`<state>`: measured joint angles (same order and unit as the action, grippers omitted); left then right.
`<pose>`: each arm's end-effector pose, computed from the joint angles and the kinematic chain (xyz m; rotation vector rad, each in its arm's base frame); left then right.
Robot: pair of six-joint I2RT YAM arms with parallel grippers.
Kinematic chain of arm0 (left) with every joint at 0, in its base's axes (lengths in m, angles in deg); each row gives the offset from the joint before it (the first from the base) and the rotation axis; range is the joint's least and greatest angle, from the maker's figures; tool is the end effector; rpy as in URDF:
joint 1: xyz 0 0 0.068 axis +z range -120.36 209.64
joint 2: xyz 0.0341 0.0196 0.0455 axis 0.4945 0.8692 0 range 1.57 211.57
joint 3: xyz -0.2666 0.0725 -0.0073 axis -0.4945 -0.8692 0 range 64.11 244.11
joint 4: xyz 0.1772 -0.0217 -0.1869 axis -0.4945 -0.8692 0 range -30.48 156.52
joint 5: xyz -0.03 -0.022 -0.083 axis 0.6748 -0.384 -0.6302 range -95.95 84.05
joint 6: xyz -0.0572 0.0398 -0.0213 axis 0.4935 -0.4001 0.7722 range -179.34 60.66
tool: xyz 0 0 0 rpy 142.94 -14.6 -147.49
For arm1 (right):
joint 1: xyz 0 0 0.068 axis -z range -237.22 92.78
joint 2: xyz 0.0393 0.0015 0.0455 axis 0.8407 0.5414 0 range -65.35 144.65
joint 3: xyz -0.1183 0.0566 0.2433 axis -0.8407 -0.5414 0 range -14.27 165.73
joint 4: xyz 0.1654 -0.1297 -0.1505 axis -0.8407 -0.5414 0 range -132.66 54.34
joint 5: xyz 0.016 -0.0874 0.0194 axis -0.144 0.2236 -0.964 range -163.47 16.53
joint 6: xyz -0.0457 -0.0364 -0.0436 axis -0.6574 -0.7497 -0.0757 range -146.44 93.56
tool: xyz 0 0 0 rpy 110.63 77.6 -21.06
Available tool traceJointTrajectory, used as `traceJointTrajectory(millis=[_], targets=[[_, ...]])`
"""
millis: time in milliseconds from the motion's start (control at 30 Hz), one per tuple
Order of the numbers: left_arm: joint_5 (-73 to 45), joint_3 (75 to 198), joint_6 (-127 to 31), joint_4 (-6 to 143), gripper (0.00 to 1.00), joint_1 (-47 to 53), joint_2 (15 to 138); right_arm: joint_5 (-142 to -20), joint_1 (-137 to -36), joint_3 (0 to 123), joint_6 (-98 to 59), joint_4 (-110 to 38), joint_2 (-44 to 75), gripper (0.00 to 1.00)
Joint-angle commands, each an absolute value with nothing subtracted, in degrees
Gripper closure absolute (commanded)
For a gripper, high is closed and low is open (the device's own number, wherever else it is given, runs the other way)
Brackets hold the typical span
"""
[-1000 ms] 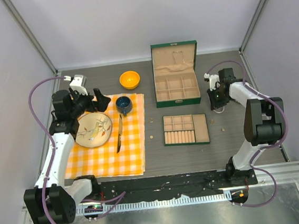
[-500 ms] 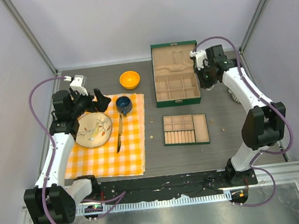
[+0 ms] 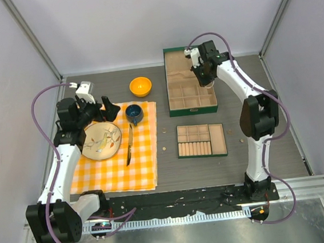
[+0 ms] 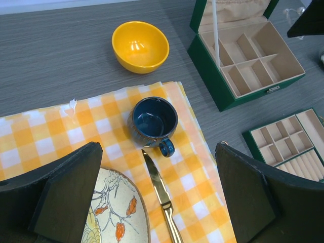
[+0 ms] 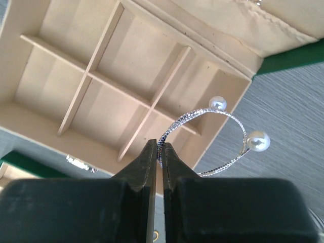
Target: Organize the mixed jewelry
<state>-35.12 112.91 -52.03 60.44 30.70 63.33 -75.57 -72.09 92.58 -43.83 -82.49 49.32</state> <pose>0.2630 -0.0247 0.3122 0.2088 1.8861 -0.5572 0.4416 0.1196 0.2735 -0.7154 2.4204 0.0287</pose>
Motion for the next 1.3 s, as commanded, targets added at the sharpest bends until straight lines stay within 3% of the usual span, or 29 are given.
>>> traceJointTrajectory(millis=[0, 467, 1267], targets=[[-35.1, 113.0, -51.8, 62.8, 0.0, 31.0, 62.3, -74.5, -72.9, 98.7, -43.1, -83.2, 52.5, 0.99], [-35.0, 112.9, -52.0, 62.8, 0.0, 31.0, 62.6, -76.2, -73.0, 100.5, -43.3, -81.5, 59.8, 0.99], [-35.0, 112.7, -52.0, 62.9, 0.0, 31.0, 62.7, -73.6, -73.0, 100.3, -46.2, -78.2, 62.4, 0.99]])
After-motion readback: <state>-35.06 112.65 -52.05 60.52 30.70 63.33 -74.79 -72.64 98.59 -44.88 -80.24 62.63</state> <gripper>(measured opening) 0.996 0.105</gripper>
